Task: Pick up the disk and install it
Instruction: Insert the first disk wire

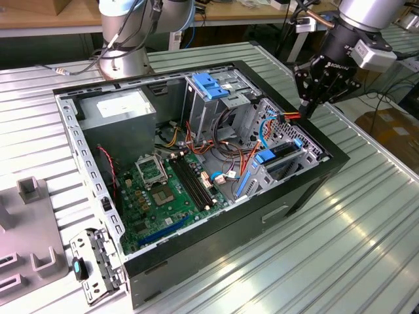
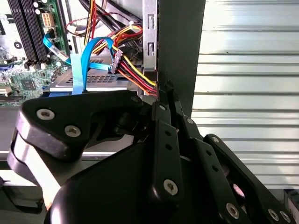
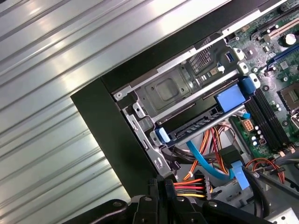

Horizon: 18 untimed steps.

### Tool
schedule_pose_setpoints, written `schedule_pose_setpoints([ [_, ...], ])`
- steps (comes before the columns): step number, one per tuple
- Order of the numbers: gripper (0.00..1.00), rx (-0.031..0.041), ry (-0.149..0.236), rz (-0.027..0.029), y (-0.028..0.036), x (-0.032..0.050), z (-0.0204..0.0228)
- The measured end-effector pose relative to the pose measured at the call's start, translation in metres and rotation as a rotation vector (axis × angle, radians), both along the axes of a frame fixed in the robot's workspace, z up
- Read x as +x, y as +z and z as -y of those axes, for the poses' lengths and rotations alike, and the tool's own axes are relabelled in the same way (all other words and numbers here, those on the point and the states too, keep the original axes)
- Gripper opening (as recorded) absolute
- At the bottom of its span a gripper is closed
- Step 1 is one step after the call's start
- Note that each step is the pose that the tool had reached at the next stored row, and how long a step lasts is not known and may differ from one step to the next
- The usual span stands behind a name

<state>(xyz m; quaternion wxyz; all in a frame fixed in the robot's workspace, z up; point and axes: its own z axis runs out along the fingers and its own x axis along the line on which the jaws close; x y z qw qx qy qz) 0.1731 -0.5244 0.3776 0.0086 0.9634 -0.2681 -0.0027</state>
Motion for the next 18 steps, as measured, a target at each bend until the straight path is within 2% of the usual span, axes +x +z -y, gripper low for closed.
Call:
schedule_pose_setpoints([
  [3,0.17,-0.0001,-0.042,0.0000,-0.0006,-0.0001,0.0000],
  [8,0.17,-0.0001,-0.140,0.0000,-0.0019,-0.0001,0.0000],
  [15,0.17,0.0000,-0.235,-0.0001,-0.0031,-0.0001,0.0000],
  [18,0.17,0.0000,-0.290,-0.0001,-0.0038,-0.0001,0.0000],
])
